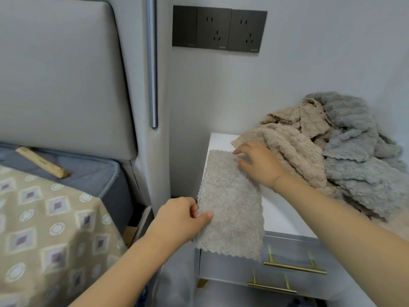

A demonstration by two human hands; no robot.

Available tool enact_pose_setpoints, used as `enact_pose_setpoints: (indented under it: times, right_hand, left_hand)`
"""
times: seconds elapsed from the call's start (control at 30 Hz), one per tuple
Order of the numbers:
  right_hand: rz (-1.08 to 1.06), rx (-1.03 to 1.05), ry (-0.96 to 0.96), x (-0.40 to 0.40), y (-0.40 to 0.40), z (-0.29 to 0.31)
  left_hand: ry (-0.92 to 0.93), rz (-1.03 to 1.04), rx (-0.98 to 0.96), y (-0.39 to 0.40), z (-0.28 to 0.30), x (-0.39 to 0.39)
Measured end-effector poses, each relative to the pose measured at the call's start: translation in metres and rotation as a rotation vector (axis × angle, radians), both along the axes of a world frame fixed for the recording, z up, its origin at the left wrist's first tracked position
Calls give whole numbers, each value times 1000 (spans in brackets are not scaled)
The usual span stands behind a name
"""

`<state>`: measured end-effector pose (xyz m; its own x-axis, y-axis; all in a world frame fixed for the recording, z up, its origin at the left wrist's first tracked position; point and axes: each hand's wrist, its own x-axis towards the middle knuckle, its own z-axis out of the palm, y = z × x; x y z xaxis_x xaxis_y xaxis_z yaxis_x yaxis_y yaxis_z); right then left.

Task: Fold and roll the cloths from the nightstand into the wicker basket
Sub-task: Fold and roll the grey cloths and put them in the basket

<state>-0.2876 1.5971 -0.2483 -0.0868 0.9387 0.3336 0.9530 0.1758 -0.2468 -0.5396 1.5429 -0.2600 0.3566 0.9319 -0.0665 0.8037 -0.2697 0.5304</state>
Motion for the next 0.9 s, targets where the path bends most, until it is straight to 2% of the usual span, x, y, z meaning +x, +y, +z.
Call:
enact_pose_setpoints:
  times: [0.1,0.2,0.4,0.6,0.77,0.9]
  right_hand:
    - [-57,-145,-21,-5,31,4]
    - [-108,-257,-76,-7,47,2]
    - [-122,-185,11,-4,50,-1]
    - [-72,-157,90,0,54,2]
    - [-123,-263,0,-1,63,-2]
    - [-136,-227,-87,-6,64,-7]
  left_hand:
    - [-24,-10,37,2,0,2]
    - [-60,-41,-13,8,1,1]
    - [-214,-37,-66,18,8,-1]
    - [-213,-3,-253,27,6,1]
    - [-201,-9,-291,31,7,-1]
    - [-133,-22,-268,33,6,-1]
